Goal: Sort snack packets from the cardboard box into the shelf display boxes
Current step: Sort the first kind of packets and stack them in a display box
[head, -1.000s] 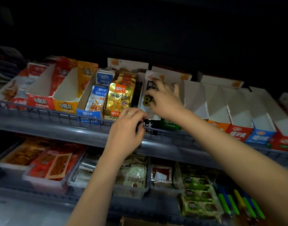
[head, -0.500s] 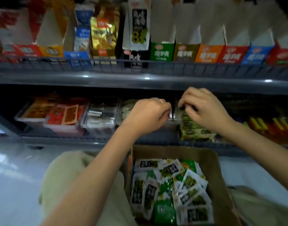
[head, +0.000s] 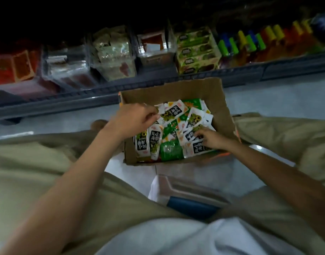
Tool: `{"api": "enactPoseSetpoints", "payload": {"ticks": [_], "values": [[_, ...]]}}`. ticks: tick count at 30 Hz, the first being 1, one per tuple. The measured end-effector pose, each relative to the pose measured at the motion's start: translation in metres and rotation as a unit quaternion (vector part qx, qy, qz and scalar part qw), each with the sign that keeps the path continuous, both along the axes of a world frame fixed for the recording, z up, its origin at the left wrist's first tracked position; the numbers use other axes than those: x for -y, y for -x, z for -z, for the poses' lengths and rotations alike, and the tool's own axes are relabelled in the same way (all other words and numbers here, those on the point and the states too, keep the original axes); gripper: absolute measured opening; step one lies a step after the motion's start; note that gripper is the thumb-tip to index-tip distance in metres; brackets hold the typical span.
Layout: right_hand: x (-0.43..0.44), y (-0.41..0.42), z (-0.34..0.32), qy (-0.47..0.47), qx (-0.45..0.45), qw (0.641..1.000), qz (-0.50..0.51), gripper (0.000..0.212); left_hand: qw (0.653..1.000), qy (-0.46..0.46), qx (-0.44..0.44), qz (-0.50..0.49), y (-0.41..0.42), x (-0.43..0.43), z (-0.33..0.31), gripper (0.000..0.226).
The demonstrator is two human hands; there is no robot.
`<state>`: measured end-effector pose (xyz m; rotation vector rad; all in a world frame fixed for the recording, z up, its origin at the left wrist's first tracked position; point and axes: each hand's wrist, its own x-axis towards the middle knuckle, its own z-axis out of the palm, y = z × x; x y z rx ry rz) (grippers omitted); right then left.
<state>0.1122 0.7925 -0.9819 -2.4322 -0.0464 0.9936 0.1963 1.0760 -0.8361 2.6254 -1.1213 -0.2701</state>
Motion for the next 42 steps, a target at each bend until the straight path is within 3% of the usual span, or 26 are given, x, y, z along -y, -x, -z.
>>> {"api": "enactPoseSetpoints", "payload": {"ticks": [5,9,12,15,17,21,23,25,28,30,32,34,36,42], "values": [[-0.010,0.009,0.034,0.031,-0.024,0.999,0.019,0.050,1.000,-0.004,-0.015,0.008,0.003,0.009,-0.001,0.033],[-0.013,0.003,0.030,0.103,0.019,0.993,-0.052,0.030,0.999,-0.022,-0.023,0.025,0.008,0.014,0.001,0.036],[-0.010,0.002,0.027,0.088,0.030,0.996,-0.007,0.025,0.998,-0.020,-0.063,0.022,0.009,0.013,0.008,0.032],[-0.010,-0.012,0.003,-0.005,0.063,0.995,0.077,0.022,0.993,-0.021,-0.116,0.000,0.010,0.013,0.014,0.029],[-0.018,-0.029,-0.027,-0.109,0.087,0.976,0.166,0.019,0.983,0.004,-0.179,-0.043,0.013,0.015,0.015,0.040],[-0.043,-0.048,-0.083,-0.384,0.032,0.872,0.302,0.022,0.929,0.130,-0.314,-0.145,0.024,0.026,0.013,0.054],[-0.051,-0.051,-0.096,-0.467,-0.007,0.830,0.306,0.018,0.930,0.185,-0.274,-0.162,0.031,0.035,0.013,0.048],[-0.054,-0.054,-0.101,-0.488,-0.027,0.821,0.296,0.018,0.931,0.218,-0.232,-0.180,0.033,0.040,0.012,0.042],[-0.045,-0.055,-0.079,-0.356,0.029,0.895,0.268,0.019,0.929,0.234,-0.228,-0.175,0.030,0.039,0.013,0.041],[-0.032,-0.047,-0.047,-0.217,0.075,0.956,0.181,0.017,0.924,0.250,-0.231,-0.175,0.026,0.036,0.014,0.039],[-0.019,-0.033,-0.012,-0.050,0.032,0.997,0.058,0.022,0.930,0.246,-0.205,-0.180,0.022,0.034,0.015,0.034],[-0.012,-0.017,0.014,0.085,-0.005,0.995,-0.053,0.052,0.933,0.242,-0.187,-0.190,0.018,0.031,0.017,0.036],[-0.015,-0.004,0.026,0.138,0.016,0.985,-0.102,0.068,0.927,0.246,-0.199,-0.203,0.017,0.028,0.019,0.045],[-0.024,-0.002,0.035,0.225,0.109,0.957,-0.143,0.052,0.927,0.229,-0.208,-0.212,0.021,0.029,0.019,0.067]]}}
